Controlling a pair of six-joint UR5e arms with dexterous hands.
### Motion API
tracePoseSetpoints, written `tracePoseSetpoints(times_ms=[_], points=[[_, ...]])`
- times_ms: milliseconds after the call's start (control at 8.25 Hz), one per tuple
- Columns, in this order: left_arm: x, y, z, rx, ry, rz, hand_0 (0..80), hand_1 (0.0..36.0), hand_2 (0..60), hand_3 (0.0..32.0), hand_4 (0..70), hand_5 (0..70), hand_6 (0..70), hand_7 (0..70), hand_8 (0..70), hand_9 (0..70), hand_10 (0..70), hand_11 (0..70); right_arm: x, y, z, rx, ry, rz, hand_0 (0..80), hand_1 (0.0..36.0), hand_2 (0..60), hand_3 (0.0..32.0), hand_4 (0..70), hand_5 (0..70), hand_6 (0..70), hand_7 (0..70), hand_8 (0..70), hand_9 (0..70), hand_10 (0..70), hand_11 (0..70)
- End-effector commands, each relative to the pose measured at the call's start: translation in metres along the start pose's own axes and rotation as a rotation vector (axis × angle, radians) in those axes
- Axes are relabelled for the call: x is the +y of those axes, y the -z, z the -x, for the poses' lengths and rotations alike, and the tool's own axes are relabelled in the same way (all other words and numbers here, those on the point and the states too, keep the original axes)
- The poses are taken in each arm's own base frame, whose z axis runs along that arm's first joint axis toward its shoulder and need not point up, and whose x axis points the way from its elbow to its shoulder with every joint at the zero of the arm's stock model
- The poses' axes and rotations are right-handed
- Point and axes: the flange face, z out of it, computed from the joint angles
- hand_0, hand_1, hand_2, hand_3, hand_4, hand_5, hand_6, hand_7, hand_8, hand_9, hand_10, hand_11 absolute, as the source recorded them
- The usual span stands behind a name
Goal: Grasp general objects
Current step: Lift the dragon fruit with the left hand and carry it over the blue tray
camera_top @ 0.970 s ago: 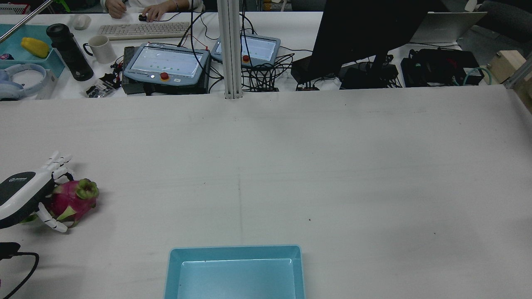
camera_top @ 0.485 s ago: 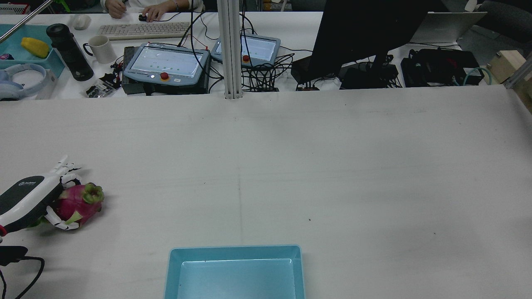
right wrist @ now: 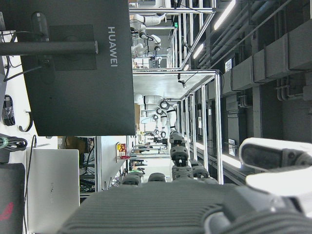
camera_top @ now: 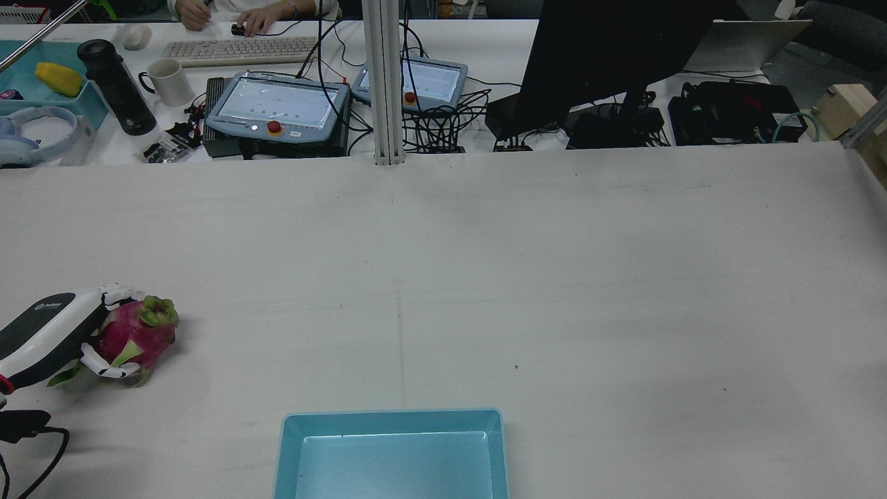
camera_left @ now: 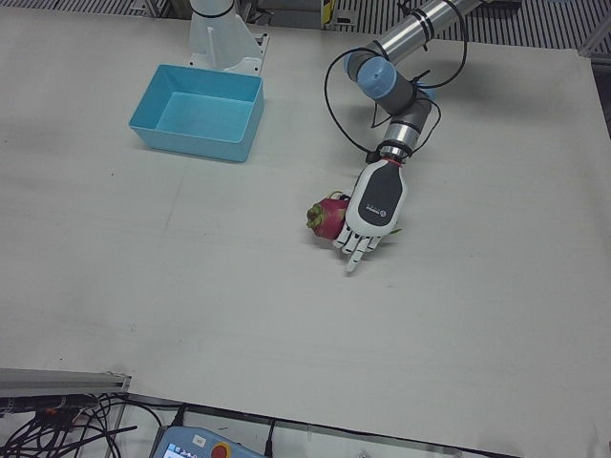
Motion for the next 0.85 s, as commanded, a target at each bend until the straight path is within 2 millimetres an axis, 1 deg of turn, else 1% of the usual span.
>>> tracePoseSetpoints(times_ms=[0,121,242,364,485,606,727], points=[[-0.010,0.004,0.000,0.053,0.122,0.004,24.3,28.9,60.0,0.0,21.0,70.0,31.5,58.5,27.2,42.5,45.4,65.0,0.000,0.000,0.000,0.000,0.000,0.000,0.0,0.0,0.0,0.0,0.0,0.0,0.0,0.0,0.0,0.0,0.0,0.0],[-0.010,0.005,-0.006,0.078,0.183,0.014,28.7,27.5,60.0,0.0,20.9,70.0,31.7,58.1,29.5,45.1,50.0,70.0,0.000,0.000,0.000,0.000,0.000,0.000,0.0,0.0,0.0,0.0,0.0,0.0,0.0,0.0,0.0,0.0,0.0,0.0],[-0.005,0.008,-0.031,0.122,0.225,0.031,35.4,26.7,60.0,0.0,20.8,70.0,30.8,57.4,28.2,43.7,49.9,70.0,0.000,0.000,0.000,0.000,0.000,0.000,0.0,0.0,0.0,0.0,0.0,0.0,0.0,0.0,0.0,0.0,0.0,0.0],[0.001,0.010,-0.054,0.161,0.255,0.050,37.8,25.9,60.0,0.0,21.0,70.0,29.5,56.8,26.6,42.1,46.6,66.7,0.000,0.000,0.000,0.000,0.000,0.000,0.0,0.0,0.0,0.0,0.0,0.0,0.0,0.0,0.0,0.0,0.0,0.0],[0.011,0.012,-0.085,0.218,0.307,0.077,39.2,24.9,60.0,0.0,22.4,70.0,29.7,56.9,26.5,41.8,45.4,65.0,0.000,0.000,0.000,0.000,0.000,0.000,0.0,0.0,0.0,0.0,0.0,0.0,0.0,0.0,0.0,0.0,0.0,0.0],[0.020,0.014,-0.099,0.229,0.362,0.133,40.4,24.5,60.0,0.0,23.7,70.0,31.4,58.3,27.4,42.8,47.8,68.4,0.000,0.000,0.000,0.000,0.000,0.000,0.0,0.0,0.0,0.0,0.0,0.0,0.0,0.0,0.0,0.0,0.0,0.0],[0.039,0.011,-0.123,0.253,0.383,0.223,44.3,25.4,60.0,0.0,25.4,70.0,34.1,60.9,27.9,43.1,50.0,70.0,0.000,0.000,0.000,0.000,0.000,0.000,0.0,0.0,0.0,0.0,0.0,0.0,0.0,0.0,0.0,0.0,0.0,0.0]])
